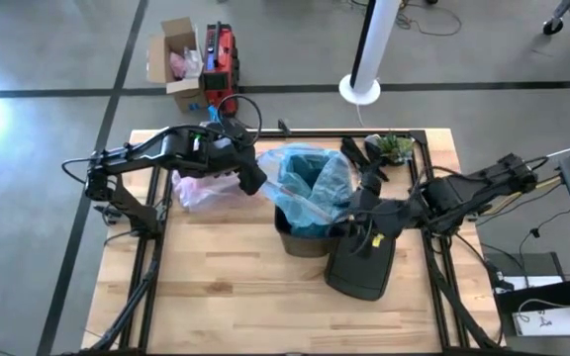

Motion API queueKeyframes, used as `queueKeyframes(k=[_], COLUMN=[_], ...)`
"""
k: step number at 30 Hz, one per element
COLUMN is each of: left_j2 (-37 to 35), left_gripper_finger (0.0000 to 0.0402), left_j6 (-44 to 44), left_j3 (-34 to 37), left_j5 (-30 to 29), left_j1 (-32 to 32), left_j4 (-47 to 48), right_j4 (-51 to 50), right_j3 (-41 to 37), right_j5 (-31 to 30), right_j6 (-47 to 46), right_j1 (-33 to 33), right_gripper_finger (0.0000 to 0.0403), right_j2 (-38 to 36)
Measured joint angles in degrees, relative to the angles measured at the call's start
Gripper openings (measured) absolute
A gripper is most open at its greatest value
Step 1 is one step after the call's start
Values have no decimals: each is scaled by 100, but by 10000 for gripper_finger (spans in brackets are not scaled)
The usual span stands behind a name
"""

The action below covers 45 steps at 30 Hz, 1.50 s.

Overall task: Place trash/remove bag and relplace
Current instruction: Insert the new blue trash bag into the black trash bin

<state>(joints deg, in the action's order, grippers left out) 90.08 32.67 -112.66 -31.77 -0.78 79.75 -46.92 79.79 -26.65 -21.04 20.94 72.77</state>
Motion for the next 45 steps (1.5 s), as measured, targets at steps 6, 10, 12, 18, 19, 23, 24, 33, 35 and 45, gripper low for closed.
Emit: queueKeyframes(k=[6, 10, 12, 18, 19, 23, 24, 33, 35, 45], left_j2=[4, 4, 9, 9, 9, 9, 9, -83, -131, -491], left_gripper_finger=[220, 220, 220, 220, 220, 220, 220, 220, 220, 220], left_j6=[394, 670, 766, 837, 840, 841, 841, 839, 839, 1085], left_j3=[184, 474, 608, 835, 835, 835, 835, 835, 835, 835], left_j5=[102, 199, 287, 438, 437, 433, 431, 111, -46, -1179], left_j1=[80, 223, 339, 557, 564, 568, 567, 569, 567, 688], left_j4=[2, -80, -234, -1071, -1192, -1472, -1478, -1204, -1207, -579], right_j4=[-21, 10, 0, -466, -490, -414, -358, -55, -51, -101], right_j3=[308, 635, 684, 614, 592, 430, 402, 374, 374, 374], right_j5=[-29, 265, 577, 1748, 1772, 1771, 1771, 1811, 1791, 1504], right_j6=[757, 1279, 1264, 730, 663, 544, 505, 457, 455, 145], right_j1=[61, 116, 116, 219, 267, 409, 409, 560, 569, 569], right_gripper_finger=[51, 15, 22, 15, 14, 31, 42, 185, 212, 299], right_j2=[-87, -216, -243, -200, -173, -70, -40, 289, 302, 172])
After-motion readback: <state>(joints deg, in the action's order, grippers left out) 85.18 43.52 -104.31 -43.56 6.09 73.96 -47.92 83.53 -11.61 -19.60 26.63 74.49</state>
